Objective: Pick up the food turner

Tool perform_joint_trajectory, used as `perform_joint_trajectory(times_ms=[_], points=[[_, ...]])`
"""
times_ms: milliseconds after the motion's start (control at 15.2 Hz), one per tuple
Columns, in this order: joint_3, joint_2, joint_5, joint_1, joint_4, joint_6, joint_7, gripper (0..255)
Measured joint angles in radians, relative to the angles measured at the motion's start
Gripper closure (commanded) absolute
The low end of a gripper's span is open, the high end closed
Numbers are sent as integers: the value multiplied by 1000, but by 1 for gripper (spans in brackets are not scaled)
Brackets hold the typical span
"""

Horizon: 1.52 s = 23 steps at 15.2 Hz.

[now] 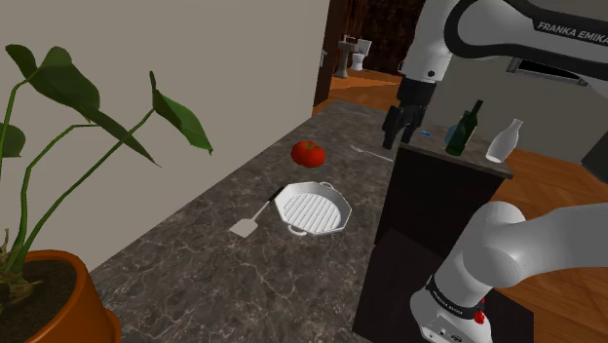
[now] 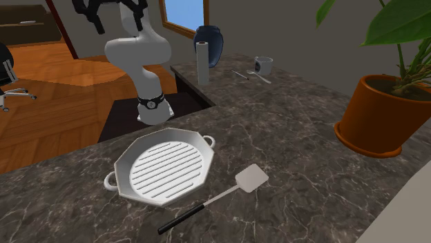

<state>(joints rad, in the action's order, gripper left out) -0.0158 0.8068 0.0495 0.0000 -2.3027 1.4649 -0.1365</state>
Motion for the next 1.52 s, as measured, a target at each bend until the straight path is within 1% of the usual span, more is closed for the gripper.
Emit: perform_joint_trajectory(times_ms=[66,198,396,528,726,924,1254,1518], points=[[0,0,0,0,0,0,0,0],[26,-5,16,-7,-22,31,-48,0],[97,-18,59,-18,-78,110,-169,0],[149,-47,88,-25,-94,164,-256,0],[224,-104,123,-40,-115,254,-384,0],[301,-179,148,-58,-112,339,-516,0],[420,-331,153,-102,-83,480,-736,0],[505,-486,107,-152,-22,579,-922,0]])
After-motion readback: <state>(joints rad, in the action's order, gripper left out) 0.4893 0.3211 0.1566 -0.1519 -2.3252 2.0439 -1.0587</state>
